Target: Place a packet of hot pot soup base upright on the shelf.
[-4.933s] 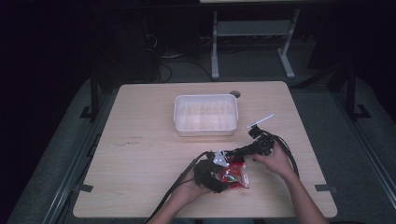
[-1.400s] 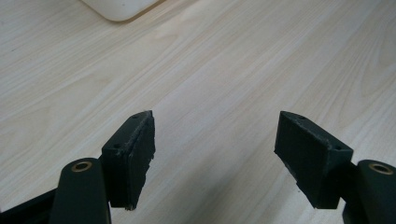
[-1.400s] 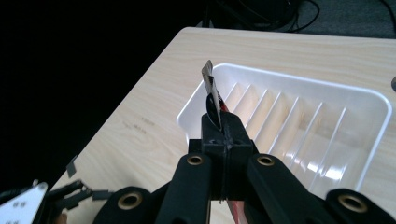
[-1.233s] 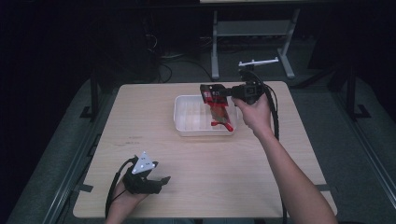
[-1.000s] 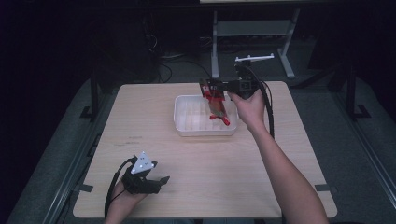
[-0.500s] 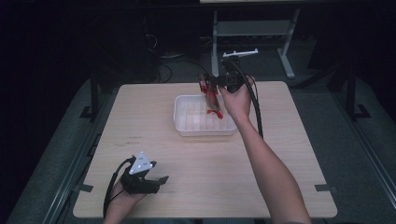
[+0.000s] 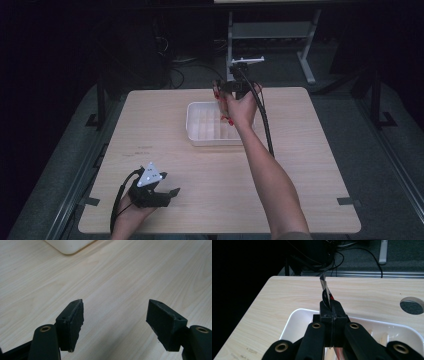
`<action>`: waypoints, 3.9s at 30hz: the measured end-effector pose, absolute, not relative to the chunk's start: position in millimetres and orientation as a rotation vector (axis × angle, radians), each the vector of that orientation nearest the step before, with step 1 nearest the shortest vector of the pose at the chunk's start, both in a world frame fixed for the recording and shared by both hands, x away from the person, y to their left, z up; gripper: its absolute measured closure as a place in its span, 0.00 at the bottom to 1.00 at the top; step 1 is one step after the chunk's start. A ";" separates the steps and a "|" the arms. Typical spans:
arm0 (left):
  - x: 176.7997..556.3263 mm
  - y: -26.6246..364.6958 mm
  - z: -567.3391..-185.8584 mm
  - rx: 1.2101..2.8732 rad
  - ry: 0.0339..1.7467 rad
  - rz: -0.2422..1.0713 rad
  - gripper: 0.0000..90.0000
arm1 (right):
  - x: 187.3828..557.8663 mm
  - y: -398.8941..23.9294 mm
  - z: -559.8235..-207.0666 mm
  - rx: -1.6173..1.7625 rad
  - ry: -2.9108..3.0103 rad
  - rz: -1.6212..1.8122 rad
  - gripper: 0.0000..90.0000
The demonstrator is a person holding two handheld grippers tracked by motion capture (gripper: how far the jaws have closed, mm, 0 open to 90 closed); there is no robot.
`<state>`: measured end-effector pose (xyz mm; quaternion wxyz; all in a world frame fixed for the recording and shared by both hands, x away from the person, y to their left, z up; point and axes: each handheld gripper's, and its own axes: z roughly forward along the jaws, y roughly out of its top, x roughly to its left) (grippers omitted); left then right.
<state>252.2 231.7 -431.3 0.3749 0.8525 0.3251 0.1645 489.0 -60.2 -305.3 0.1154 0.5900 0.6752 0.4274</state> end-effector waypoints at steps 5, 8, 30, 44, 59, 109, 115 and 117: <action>252.0 231.8 -430.5 2.180 0.832 0.424 0.33 | 489.7 -53.5 -309.3 1.743 1.983 1.220 0.99; 251.8 230.1 -430.9 2.182 0.826 0.425 0.33 | 489.4 -47.8 -312.4 1.755 1.994 1.210 0.99; 251.2 231.1 -430.6 2.182 0.827 0.427 0.33 | 482.9 -49.8 -317.7 1.656 2.249 0.957 0.95; 251.5 231.1 -431.1 2.186 0.827 0.427 0.33 | 476.4 -60.6 -327.1 1.633 2.332 0.954 0.95; 251.3 230.7 -431.1 2.196 0.824 0.428 0.33 | 469.7 -65.5 -333.0 1.604 2.402 0.958 0.94; 251.2 228.9 -432.0 2.199 0.824 0.436 0.33 | 462.2 -82.9 -343.6 1.600 2.499 1.011 0.88; 251.5 230.2 -431.8 2.197 0.827 0.437 0.32 | 458.8 -88.5 -337.3 1.592 2.487 1.070 0.81; 251.4 230.3 -431.7 2.198 0.828 0.438 0.32 | 458.2 -89.1 -336.5 1.591 2.488 1.073 0.80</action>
